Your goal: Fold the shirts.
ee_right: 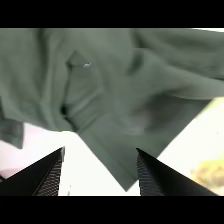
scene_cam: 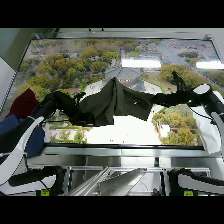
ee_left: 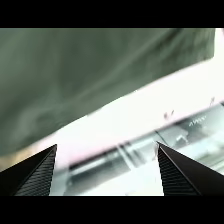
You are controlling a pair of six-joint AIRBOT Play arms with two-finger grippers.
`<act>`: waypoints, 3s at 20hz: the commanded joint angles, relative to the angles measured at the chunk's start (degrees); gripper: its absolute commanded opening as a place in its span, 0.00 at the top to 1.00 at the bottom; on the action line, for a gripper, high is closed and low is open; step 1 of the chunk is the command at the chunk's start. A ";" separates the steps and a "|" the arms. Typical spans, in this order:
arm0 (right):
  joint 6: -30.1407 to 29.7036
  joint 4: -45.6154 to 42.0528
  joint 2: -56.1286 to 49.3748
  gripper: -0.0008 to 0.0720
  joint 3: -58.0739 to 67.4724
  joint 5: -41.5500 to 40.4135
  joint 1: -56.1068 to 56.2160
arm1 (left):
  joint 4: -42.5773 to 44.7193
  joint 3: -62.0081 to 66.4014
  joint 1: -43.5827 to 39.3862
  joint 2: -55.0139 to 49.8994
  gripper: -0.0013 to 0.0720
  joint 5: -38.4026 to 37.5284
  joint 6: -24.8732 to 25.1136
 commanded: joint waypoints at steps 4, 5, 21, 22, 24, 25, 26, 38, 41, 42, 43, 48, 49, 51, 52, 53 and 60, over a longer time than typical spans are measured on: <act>0.55 -1.66 -2.75 0.29 0.28 0.92 -3.45 | 0.02 -11.06 0.13 13.27 0.03 -5.92 -5.86; 0.55 -1.60 -3.67 0.29 0.28 0.28 -2.58 | -0.02 -13.49 0.15 14.73 0.03 -8.41 -6.32; -5.57 13.07 -8.28 0.30 0.35 -5.70 1.44 | -7.06 -10.62 0.13 -1.38 0.29 -31.36 -1.90; -5.57 13.05 -8.37 0.30 0.35 -5.70 1.66 | -7.02 -9.25 0.13 -2.36 0.56 -30.77 -1.60; -5.62 13.35 -8.98 0.41 0.35 -5.70 2.54 | -7.02 -6.60 0.13 -4.09 0.67 -29.64 -0.28; -6.71 13.60 -9.40 0.57 0.35 -5.70 3.08 | -6.99 -5.60 0.20 -4.76 0.67 -29.05 -0.26; -7.43 13.92 -9.79 0.59 0.37 -5.70 3.54 | -6.86 -4.68 0.35 -5.40 0.67 -28.17 -0.22; -8.17 15.37 8.39 0.95 11.52 6.86 -4.46 | -3.26 13.16 11.63 23.17 0.96 -8.57 2.08; -7.37 15.34 20.74 0.95 16.46 9.42 -8.96 | -7.43 22.43 17.90 32.59 0.96 -5.29 2.43; -7.30 15.34 25.79 0.95 17.97 9.35 -10.62 | -8.63 26.36 20.13 35.63 0.96 -4.92 3.45; -6.56 15.34 30.51 0.96 19.45 9.38 -12.33 | -8.70 30.53 22.27 38.42 0.96 -5.01 3.80; -5.90 11.52 49.64 0.96 28.02 5.68 -20.98 | -6.40 47.69 36.00 47.36 0.96 -6.05 7.08; -5.90 8.85 51.32 0.96 29.16 2.71 -22.10 | -4.33 49.37 38.86 47.82 0.96 -6.16 7.56; -5.88 7.37 51.15 0.96 29.64 -0.74 -23.61 | -2.82 51.10 43.60 45.75 0.96 -2.58 7.69; -5.22 8.59 48.96 0.96 29.59 0.76 -23.76 | -4.90 50.56 44.74 43.39 0.96 0.66 8.33; -5.05 10.78 46.05 0.96 29.40 3.41 -23.71 | -9.35 48.72 45.09 40.70 0.96 3.32 9.99; -10.88 14.36 18.99 0.96 11.82 12.87 -11.28 | -14.51 22.60 26.95 16.79 0.96 5.62 18.47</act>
